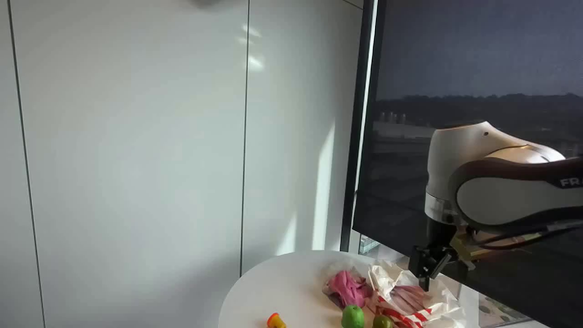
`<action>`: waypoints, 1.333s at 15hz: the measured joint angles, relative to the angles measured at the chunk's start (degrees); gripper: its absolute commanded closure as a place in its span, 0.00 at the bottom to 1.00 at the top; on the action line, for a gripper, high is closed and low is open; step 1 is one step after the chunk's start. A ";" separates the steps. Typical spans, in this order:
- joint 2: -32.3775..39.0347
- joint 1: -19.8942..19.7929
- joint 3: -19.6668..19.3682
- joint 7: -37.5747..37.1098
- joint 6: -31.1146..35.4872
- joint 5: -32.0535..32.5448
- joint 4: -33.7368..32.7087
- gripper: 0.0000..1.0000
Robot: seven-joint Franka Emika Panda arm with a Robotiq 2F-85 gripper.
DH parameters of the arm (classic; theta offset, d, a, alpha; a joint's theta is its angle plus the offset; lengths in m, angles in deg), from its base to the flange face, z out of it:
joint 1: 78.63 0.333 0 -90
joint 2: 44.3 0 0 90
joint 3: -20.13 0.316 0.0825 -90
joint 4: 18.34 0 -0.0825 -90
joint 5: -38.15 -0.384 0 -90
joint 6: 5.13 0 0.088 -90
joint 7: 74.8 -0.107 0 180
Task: Put the orange, avocado, apple and two yellow containers in the plastic bag.
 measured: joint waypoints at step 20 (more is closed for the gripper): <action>8.30 3.88 -0.72 0.51 3.04 -5.08 5.29 0.00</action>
